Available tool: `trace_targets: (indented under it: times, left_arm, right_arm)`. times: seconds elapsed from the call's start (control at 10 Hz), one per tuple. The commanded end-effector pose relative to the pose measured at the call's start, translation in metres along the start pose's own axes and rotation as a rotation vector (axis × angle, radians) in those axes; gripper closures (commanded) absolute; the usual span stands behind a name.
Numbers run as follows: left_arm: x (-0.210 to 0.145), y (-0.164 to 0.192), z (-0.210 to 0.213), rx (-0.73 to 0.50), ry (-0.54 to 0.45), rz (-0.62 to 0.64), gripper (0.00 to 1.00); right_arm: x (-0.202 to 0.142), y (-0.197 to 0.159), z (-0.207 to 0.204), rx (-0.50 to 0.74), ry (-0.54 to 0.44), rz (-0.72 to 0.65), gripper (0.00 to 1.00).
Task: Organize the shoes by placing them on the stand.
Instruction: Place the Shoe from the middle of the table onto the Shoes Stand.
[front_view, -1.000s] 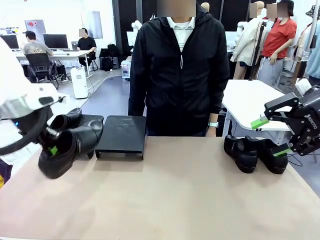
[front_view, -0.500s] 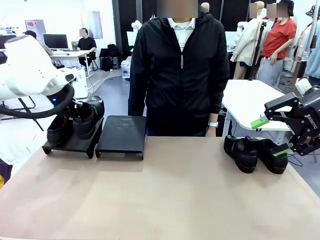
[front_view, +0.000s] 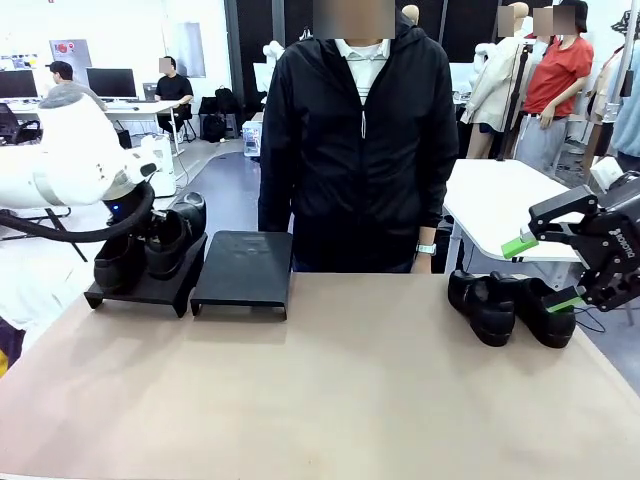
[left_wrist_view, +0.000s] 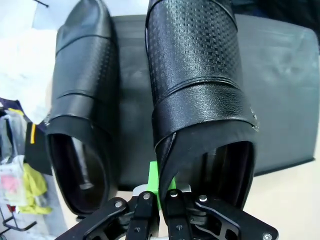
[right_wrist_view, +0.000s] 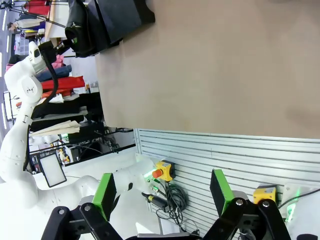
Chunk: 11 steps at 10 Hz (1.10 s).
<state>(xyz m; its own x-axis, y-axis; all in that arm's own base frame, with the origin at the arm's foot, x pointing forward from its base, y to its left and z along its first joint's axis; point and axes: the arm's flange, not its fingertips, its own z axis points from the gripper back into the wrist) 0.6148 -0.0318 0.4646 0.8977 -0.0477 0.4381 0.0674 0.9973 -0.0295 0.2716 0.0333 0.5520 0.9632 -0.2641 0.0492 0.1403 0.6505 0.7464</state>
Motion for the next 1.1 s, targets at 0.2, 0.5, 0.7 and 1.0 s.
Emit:
trace_targets:
  times: [0.2,0.5,0.7,1.0]
  left_arm:
    - [-0.012,0.003,-0.005,0.077,-0.082,0.013,1.00]
    - [-0.016,0.002,-0.008,0.133,-0.107,0.028,1.00]
    - [-0.017,0.000,-0.008,0.132,-0.147,0.026,0.00]
    - [-0.021,-0.003,-0.004,0.106,-0.152,0.010,0.00]
  right_arm:
    - [0.002,0.001,0.001,0.027,0.003,0.023,0.00]
    - [0.002,0.001,0.001,0.027,0.003,0.023,0.00]
    - [0.002,0.001,0.001,0.027,0.003,0.023,0.00]
    - [0.002,0.001,0.001,0.027,0.003,0.023,0.00]
